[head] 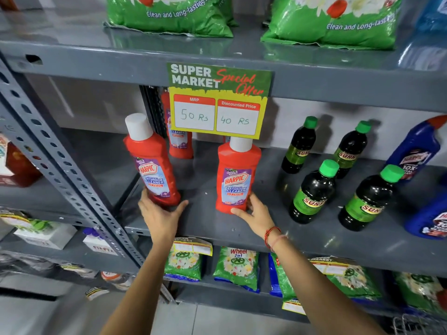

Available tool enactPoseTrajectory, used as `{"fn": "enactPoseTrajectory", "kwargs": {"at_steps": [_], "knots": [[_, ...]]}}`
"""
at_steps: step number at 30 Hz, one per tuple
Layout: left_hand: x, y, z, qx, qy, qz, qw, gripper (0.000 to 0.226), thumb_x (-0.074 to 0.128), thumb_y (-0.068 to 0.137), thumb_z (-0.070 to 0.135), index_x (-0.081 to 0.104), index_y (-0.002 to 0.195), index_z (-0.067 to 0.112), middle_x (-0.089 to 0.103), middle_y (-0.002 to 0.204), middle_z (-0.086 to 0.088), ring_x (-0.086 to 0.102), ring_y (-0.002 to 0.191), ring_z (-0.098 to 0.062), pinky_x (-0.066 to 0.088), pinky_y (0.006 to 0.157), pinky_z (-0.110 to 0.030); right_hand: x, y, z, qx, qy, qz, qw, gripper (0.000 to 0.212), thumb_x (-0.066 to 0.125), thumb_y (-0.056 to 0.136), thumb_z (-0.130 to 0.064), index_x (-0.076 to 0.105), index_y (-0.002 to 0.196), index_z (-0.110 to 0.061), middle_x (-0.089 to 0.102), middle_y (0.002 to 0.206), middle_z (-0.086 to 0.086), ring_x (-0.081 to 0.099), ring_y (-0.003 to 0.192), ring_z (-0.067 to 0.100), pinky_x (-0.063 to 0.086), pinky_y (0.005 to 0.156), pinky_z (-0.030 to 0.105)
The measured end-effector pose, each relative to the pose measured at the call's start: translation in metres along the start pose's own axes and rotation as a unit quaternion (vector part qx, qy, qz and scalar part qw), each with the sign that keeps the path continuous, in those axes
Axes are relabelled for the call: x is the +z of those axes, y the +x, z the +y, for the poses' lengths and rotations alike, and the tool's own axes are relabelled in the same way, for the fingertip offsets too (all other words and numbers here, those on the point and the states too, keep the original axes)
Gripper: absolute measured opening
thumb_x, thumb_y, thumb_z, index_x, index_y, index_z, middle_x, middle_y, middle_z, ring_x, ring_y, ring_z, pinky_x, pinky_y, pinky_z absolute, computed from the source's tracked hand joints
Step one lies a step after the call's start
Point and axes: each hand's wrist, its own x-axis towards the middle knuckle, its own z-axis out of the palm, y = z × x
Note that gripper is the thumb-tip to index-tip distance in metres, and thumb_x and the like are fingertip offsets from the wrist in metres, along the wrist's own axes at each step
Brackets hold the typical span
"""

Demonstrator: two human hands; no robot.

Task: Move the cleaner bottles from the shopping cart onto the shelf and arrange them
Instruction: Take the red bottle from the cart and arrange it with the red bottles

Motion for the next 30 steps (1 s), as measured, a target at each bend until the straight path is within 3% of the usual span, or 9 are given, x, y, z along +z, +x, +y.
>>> {"fn": "enactPoseTrajectory", "kwargs": {"at_steps": [2, 5, 13, 26, 30], "knots": [[0.001, 0.015, 0.0, -0.032, 0.015, -0.026, 0.999, 0.103, 0.087, 0.054, 0.029, 0.03, 0.135, 0.003, 0.046, 0.132, -0.021, 0.04, 0.125, -0.036, 0.037, 0.105, -0.049, 0.001, 0.002, 0.0, 0.006, -0.015, 0.006, 1.0, 0.053, 0.077, 0.07, -0.017, 0.047, 0.112, -0.027, 0.061, 0.113, -0.002, 0.059, 0.107, 0.015, 0.049, 0.096, 0.033], [0.002, 0.022, -0.002, -0.055, 0.036, -0.022, 0.998, 0.087, 0.085, 0.054, 0.032, 0.04, 0.121, 0.001, 0.055, 0.12, -0.022, 0.052, 0.114, -0.039, 0.043, 0.097, -0.052, 0.003, 0.005, -0.005, 0.018, -0.047, 0.023, 0.998, 0.056, 0.082, 0.063, -0.019, 0.053, 0.111, -0.019, 0.062, 0.107, -0.003, 0.06, 0.099, 0.013, 0.05, 0.091, 0.031], [-0.001, 0.023, -0.003, -0.029, 0.065, -0.015, 0.997, 0.081, 0.086, 0.054, 0.035, 0.045, 0.113, -0.003, 0.058, 0.113, -0.025, 0.056, 0.107, -0.041, 0.047, 0.089, -0.049, 0.003, 0.008, -0.011, 0.028, -0.071, 0.005, 0.997, 0.055, 0.081, 0.065, -0.022, 0.056, 0.113, -0.013, 0.066, 0.115, 0.007, 0.059, 0.093, 0.012, 0.049, 0.086, 0.028], [-0.003, 0.022, -0.004, -0.037, 0.062, -0.032, 0.997, 0.085, 0.086, 0.055, 0.038, 0.042, 0.116, -0.001, 0.057, 0.116, -0.025, 0.054, 0.111, -0.04, 0.046, 0.092, -0.049, 0.005, 0.005, -0.012, 0.019, -0.07, -0.006, 0.997, 0.059, 0.082, 0.063, -0.025, 0.057, 0.115, -0.015, 0.066, 0.119, 0.008, 0.062, 0.102, 0.017, 0.049, 0.091, 0.03], [-0.004, 0.015, -0.006, -0.027, 0.054, -0.033, 0.998, 0.094, 0.087, 0.052, 0.034, 0.037, 0.125, 0.001, 0.052, 0.124, -0.025, 0.047, 0.119, -0.04, 0.042, 0.099, -0.052, 0.0, 0.001, -0.01, 0.026, -0.06, -0.003, 0.998, 0.064, 0.083, 0.061, -0.023, 0.053, 0.117, -0.014, 0.065, 0.121, 0.009, 0.062, 0.108, 0.021, 0.05, 0.096, 0.038]]}}
